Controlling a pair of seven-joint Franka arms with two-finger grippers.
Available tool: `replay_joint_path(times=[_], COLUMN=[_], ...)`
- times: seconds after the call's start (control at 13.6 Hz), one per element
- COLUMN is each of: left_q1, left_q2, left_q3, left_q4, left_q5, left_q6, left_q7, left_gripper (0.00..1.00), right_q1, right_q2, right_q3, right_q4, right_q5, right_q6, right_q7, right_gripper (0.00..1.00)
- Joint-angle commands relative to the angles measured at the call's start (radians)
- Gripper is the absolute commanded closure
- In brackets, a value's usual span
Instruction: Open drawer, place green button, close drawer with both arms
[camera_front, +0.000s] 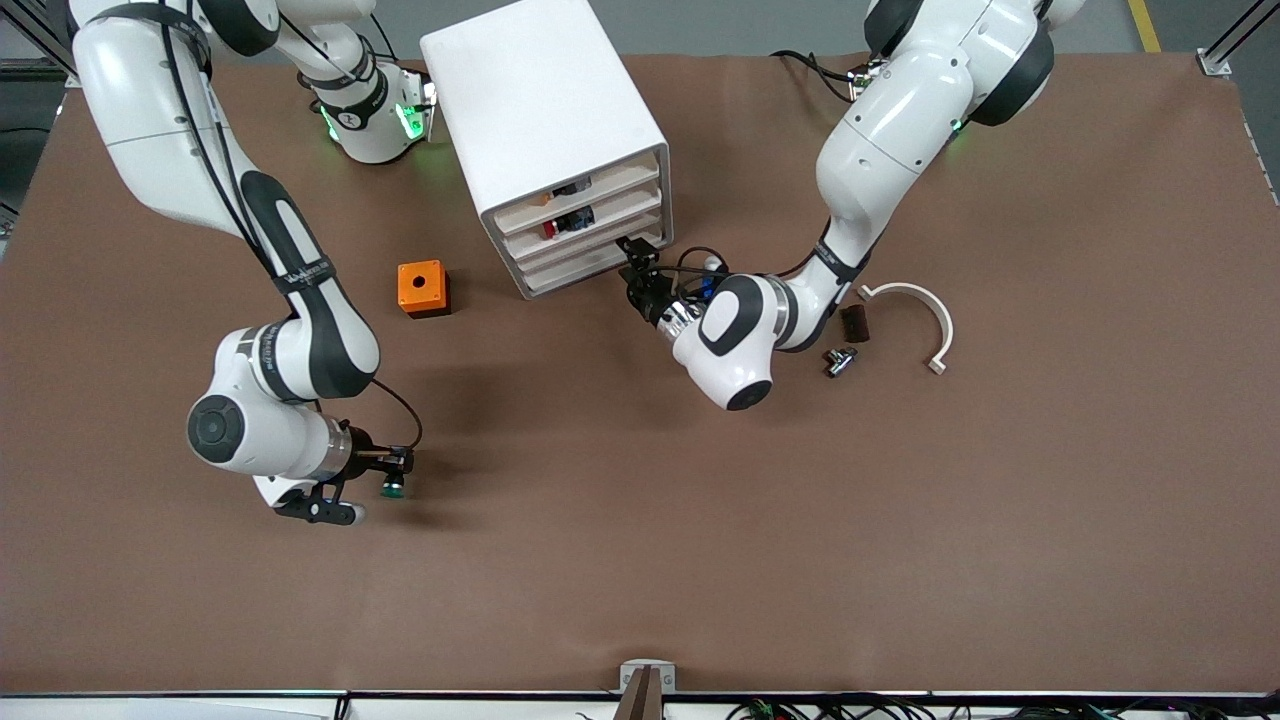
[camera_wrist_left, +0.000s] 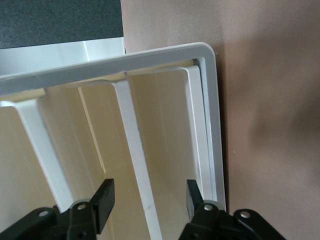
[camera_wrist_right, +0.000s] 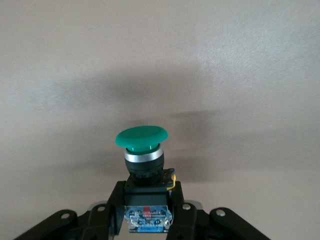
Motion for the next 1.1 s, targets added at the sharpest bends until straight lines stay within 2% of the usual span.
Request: replay_joint_path(times=[0.0, 0.15, 0.29, 0.51, 0.66, 0.73, 1.03], left_q1=[-0.033, -0.059, -0.062, -0.067, -0.071, -0.065, -0.048], left_q2=[0.039, 0.046, 0.046, 0.046, 0.044, 0.044, 0.044], left_q3=[0.0, 0.002, 0.0, 0.0, 0.008, 0.011, 0.062], left_q4=[0.019, 0.019, 0.019, 0.019, 0.027, 0.035, 0.091], left_q5=[-0.022, -0.023, -0.026, -0.058, -0.054, -0.048, -0.046], left_q6=[-0.019, -0.019, -0.019, -0.019, -0.017, -0.017, -0.017], left_q7=[-0.012, -0.012, -0.014, -0.054, -0.054, -0.046, -0.046], left_gripper=[0.35, 0.35, 0.36, 0.65, 0.95, 1.0, 0.99], right_q1=[0.001, 0.005, 0.009, 0.027, 0.045, 0.053, 0.116], right_q2=[-0.013, -0.035, -0.041, -0.042, -0.044, -0.045, -0.099], right_q3=[0.001, 0.001, 0.001, 0.004, 0.006, 0.007, 0.001], right_q4=[0.04, 0.042, 0.085, 0.151, 0.175, 0.177, 0.183], right_q5=[-0.008, -0.01, -0.008, -0.005, -0.002, -0.002, 0.005], right_q6=[-0.068, -0.095, -0.184, -0.282, -0.338, -0.364, -0.442], right_q7=[0.033, 0.046, 0.096, 0.241, 0.352, 0.409, 0.645], right_gripper=[1.0, 1.0, 1.0, 1.0, 1.0, 1.0, 1.0])
